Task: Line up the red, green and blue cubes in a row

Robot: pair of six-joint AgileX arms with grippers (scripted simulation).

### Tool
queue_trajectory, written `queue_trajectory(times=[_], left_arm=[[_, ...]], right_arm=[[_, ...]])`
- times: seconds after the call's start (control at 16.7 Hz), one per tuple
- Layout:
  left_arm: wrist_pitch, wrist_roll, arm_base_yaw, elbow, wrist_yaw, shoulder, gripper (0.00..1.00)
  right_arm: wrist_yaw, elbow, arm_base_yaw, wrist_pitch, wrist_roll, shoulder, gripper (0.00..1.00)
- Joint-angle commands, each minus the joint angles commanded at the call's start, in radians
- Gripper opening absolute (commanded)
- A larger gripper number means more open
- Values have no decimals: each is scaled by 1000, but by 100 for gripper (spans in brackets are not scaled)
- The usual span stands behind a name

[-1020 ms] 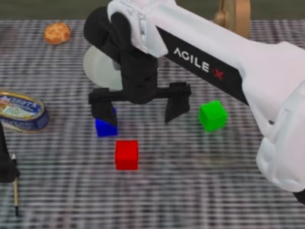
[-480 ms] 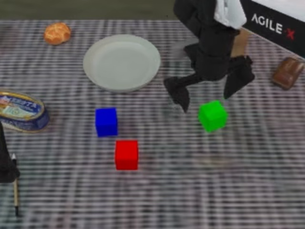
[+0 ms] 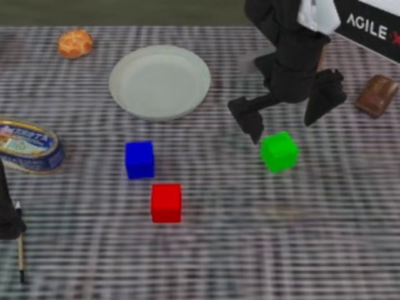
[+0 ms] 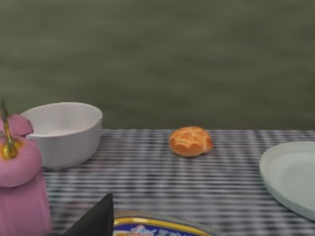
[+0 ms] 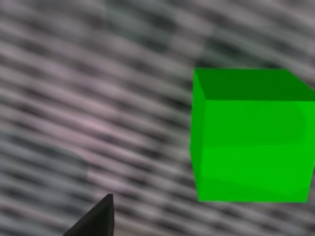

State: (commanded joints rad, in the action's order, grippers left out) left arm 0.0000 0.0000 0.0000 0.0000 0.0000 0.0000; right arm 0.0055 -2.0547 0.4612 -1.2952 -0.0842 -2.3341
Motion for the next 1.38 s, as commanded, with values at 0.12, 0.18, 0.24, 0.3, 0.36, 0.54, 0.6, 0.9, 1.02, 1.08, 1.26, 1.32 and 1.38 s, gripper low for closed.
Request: queue_trajectory(times=[0.12, 0.18, 0.24, 0.3, 0.36, 0.54, 0.6, 0.9, 1.02, 1.08, 1.26, 1.32, 1.38], left_arm=[[0, 0, 0, 0, 0, 0, 100], [0, 0, 0, 0, 0, 0, 100], [0, 0, 0, 0, 0, 0, 100], [0, 0, 0, 0, 0, 0, 100], [0, 0, 0, 0, 0, 0, 100], [0, 0, 0, 0, 0, 0, 100], [0, 0, 0, 0, 0, 0, 100], [0, 0, 0, 0, 0, 0, 100], [0, 0, 0, 0, 0, 0, 100], [0, 0, 0, 0, 0, 0, 100], [0, 0, 0, 0, 0, 0, 100], [0, 0, 0, 0, 0, 0, 100], [0, 0, 0, 0, 0, 0, 100]], right_arm=[[-1, 25, -1, 35, -1, -7, 100], [-1, 47, -2, 64, -1, -13, 100], [-1, 73, -2, 98, -1, -21, 100], [-1, 101, -2, 136, -1, -30, 100], [-1, 131, -2, 175, -1, -40, 100], [0, 205, -3, 276, -1, -65, 100], [0, 219, -3, 295, -1, -70, 100], [0, 226, -3, 303, -1, -73, 92], [0, 226, -3, 303, -1, -73, 77], [0, 226, -3, 303, -1, -73, 70], [0, 226, -3, 303, -1, -73, 47], [0, 226, -3, 303, -1, -73, 40], [0, 226, -3, 303, -1, -73, 32]])
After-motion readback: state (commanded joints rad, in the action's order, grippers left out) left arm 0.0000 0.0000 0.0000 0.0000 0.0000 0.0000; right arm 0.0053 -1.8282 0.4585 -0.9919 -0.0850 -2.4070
